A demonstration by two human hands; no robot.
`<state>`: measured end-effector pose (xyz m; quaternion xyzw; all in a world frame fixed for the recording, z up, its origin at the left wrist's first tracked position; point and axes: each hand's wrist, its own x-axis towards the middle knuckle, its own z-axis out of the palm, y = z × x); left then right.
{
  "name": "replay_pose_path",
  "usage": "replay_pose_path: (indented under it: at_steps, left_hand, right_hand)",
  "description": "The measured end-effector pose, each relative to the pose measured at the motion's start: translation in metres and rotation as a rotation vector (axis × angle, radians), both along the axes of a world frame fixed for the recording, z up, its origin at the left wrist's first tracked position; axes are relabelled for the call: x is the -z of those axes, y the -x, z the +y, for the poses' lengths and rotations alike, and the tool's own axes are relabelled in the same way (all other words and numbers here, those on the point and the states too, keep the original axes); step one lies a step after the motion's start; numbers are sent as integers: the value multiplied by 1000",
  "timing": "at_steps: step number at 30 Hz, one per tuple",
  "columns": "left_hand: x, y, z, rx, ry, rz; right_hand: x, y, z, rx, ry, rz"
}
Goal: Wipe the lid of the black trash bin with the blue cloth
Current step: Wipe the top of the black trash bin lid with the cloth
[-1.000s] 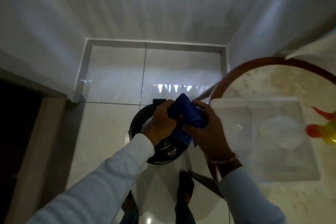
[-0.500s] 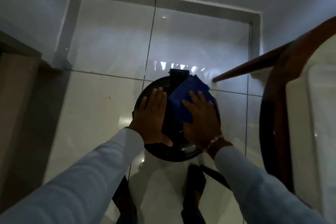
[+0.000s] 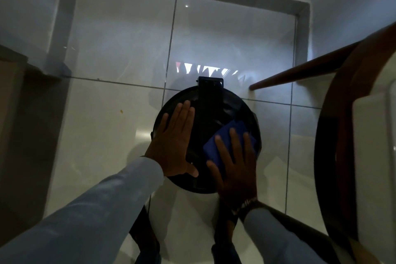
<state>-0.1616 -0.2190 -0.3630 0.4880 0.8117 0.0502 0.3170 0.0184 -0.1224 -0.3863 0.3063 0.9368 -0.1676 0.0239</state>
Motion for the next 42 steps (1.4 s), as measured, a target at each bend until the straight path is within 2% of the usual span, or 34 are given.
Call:
replay_pose_path:
  at_steps: [3, 11, 15, 19, 23, 27, 31, 36, 42]
  left_hand:
    - [1, 2, 0, 16, -4, 16]
    - [4, 3, 0, 33, 3, 13]
    - [3, 3, 1, 15, 4, -2]
    - [4, 4, -1, 25, -17, -13]
    - [9, 8, -2, 69, -21, 3]
    - [9, 7, -1, 47, -24, -1]
    - [7, 4, -1, 21, -32, -4]
    - [8, 5, -3, 28, -47, 23]
    - [10, 8, -4, 73, -43, 46]
  right_hand:
    - [4, -12, -6, -1, -35, 23]
    - [9, 74, 36, 71, -74, 17]
    - [10, 30, 1, 130, -59, 1]
    - [10, -4, -21, 53, -54, -16]
    - [9, 46, 11, 49, -98, -17]
    - [6, 106, 41, 108, -51, -15]
    - [11, 64, 14, 134, -86, 2]
    - [15, -21, -39, 4, -66, 17]
    - [7, 39, 11, -36, -135, 60]
